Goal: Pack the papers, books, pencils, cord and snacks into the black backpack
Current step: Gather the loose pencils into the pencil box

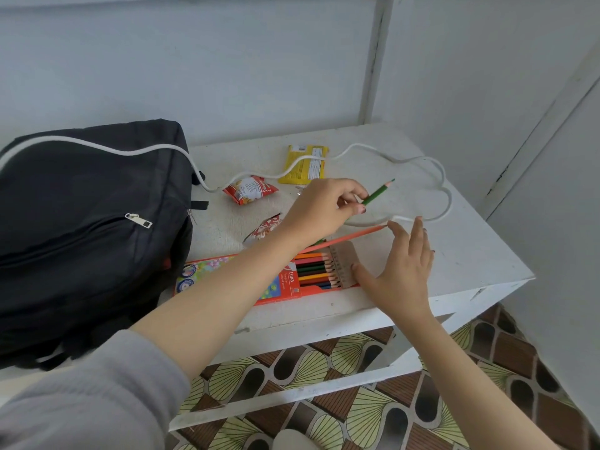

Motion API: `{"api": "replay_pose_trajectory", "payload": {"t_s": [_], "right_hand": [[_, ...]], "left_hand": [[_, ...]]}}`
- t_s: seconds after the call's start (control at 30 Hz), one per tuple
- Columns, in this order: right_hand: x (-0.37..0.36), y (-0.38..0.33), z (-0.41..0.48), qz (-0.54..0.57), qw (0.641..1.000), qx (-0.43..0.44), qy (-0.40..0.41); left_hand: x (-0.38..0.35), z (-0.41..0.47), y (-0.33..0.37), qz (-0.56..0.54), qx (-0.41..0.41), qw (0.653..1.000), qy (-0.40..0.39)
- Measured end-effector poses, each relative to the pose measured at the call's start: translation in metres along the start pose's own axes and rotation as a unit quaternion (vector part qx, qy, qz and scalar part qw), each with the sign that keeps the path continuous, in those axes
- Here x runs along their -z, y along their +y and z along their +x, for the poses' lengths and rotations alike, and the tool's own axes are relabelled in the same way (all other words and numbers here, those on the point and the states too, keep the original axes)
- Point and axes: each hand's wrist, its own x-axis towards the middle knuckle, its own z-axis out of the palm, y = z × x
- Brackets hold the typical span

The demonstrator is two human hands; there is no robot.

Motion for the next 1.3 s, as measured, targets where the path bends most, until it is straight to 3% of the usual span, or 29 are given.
{"api": "replay_pose_trajectory", "payload": {"t_s": [0.33, 0.57, 0.7, 0.93, 1.3], "right_hand": [[-0.005, 0.002, -0.006, -0.036, 0.999, -0.011, 0.001], [-0.011, 0.001, -0.011, -0.046, 0.999, 0.014, 0.017], [-0.015, 0.001, -0.011, -0.047, 0.998, 0.031, 0.030], [-0.016, 0.000, -0.010, -0.037, 0.997, 0.059, 0.040], [-0.012, -0.007, -0.012, -0.100, 0.994, 0.047, -0.018]], "left_hand": [[-0.009, -0.019, -0.015, 0.066, 0.032, 0.995, -0.063], [0.002, -0.050, -0.038, 0.277, -0.110, 0.953, -0.054], [0.010, -0.070, -0.044, 0.308, -0.140, 0.941, -0.019], [0.016, -0.098, -0.045, 0.397, -0.109, 0.911, -0.007], [0.009, -0.113, -0.053, 0.376, 0.030, 0.921, -0.102]]}}
